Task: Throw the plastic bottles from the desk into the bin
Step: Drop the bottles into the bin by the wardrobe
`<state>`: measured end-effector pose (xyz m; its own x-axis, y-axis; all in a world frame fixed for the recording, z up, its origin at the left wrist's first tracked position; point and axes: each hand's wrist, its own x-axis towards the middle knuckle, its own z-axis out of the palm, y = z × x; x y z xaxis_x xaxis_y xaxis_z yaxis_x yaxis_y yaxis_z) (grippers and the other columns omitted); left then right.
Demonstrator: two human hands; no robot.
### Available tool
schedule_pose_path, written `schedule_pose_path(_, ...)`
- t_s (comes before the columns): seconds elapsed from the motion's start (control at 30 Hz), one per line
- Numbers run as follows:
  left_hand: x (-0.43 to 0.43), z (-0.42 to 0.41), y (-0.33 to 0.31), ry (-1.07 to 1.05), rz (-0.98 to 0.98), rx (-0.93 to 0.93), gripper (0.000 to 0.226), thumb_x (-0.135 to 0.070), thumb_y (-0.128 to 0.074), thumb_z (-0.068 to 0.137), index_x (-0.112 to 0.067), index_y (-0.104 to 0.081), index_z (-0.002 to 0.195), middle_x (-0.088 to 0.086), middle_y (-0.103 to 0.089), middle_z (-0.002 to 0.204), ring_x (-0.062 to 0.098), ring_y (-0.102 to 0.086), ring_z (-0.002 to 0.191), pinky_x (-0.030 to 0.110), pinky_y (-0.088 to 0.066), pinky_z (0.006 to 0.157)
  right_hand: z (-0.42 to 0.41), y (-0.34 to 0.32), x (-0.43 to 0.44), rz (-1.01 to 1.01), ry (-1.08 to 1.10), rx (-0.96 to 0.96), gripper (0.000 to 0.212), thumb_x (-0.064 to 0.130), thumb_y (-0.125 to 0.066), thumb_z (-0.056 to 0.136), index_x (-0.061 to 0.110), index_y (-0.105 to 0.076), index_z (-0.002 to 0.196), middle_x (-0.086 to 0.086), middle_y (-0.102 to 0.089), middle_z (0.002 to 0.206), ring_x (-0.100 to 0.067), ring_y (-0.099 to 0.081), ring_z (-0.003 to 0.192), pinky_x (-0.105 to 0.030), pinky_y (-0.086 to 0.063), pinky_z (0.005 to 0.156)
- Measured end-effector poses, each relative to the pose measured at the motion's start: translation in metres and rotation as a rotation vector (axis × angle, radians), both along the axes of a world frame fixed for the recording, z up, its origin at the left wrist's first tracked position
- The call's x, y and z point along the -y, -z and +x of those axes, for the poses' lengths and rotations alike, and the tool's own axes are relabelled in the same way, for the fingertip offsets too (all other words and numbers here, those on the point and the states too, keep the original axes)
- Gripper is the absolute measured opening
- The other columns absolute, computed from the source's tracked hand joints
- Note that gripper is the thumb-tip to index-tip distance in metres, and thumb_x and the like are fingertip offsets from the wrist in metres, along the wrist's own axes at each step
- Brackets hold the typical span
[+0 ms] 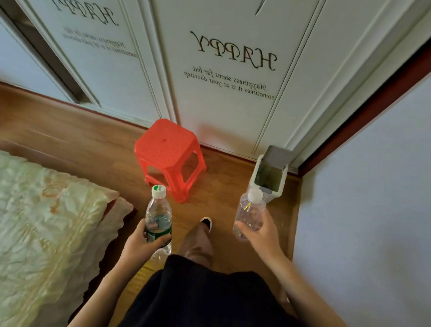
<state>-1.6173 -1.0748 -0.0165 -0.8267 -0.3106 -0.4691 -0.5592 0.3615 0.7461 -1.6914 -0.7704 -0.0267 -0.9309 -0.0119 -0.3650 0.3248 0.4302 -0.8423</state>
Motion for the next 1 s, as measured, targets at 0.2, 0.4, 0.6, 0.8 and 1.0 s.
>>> schedule_pose_path(0.2,0.021,-0.161,-0.010,0.248,0.012,-0.010,0.064,-0.033,-0.083,0.070,-0.022,-0.052,0.125,-0.006,-0.066,0.107,0.013,-0.062,0.098,0.028,-0.046,0.081,-0.083,-0.012,0.008,0.054,0.199,0.020,0.069,0.035,-0.080,0.077,0.031,-0.042,0.134,0.018,-0.053,0.121,-0.001,-0.055,0.106,-0.021,-0.047,0.096)
schedule_pose_path(0.4,-0.011,-0.283,-0.022,0.505,0.015,-0.021,0.054,-0.038,-0.082,0.069,-0.031,-0.052,0.113,-0.012,-0.066,0.099,0.003,-0.061,0.090,0.023,-0.047,0.072,-0.123,-0.019,-0.010,0.091,0.393,0.061,0.064,0.034,-0.080,0.078,0.034,-0.040,0.128,0.022,-0.053,0.111,0.001,-0.054,0.098,-0.019,-0.045,0.087)
schedule_pose_path(0.6,-0.070,-0.356,-0.009,0.665,0.018,0.018,0.053,-0.039,-0.081,0.070,-0.032,-0.049,0.112,-0.018,-0.062,0.097,-0.002,-0.057,0.088,0.017,-0.043,0.068,-0.144,-0.001,-0.047,0.099,0.551,0.205,0.075,0.042,-0.080,0.075,0.016,-0.046,0.136,-0.002,-0.062,0.125,-0.019,-0.062,0.112,-0.032,-0.052,0.092)
schedule_pose_path(0.8,-0.133,-0.406,0.018,0.765,0.009,0.097,0.058,-0.039,-0.081,0.069,-0.031,-0.048,0.116,-0.014,-0.062,0.100,0.009,-0.061,0.092,0.021,-0.044,0.070,-0.202,0.016,-0.075,0.126,0.725,0.232,0.053,0.034,-0.075,0.083,0.015,-0.052,0.127,0.000,-0.062,0.114,-0.018,-0.061,0.106,-0.031,-0.050,0.095)
schedule_pose_path(1.0,-0.197,-0.462,0.059,0.835,-0.036,0.151,0.061,-0.038,-0.083,0.067,-0.033,-0.047,0.115,-0.015,-0.062,0.099,0.009,-0.061,0.089,0.029,-0.049,0.075,-0.264,0.059,-0.128,0.110,0.703,0.189,0.060,0.035,-0.077,0.081,0.023,-0.046,0.130,0.007,-0.057,0.118,-0.009,-0.056,0.107,-0.019,-0.046,0.094)
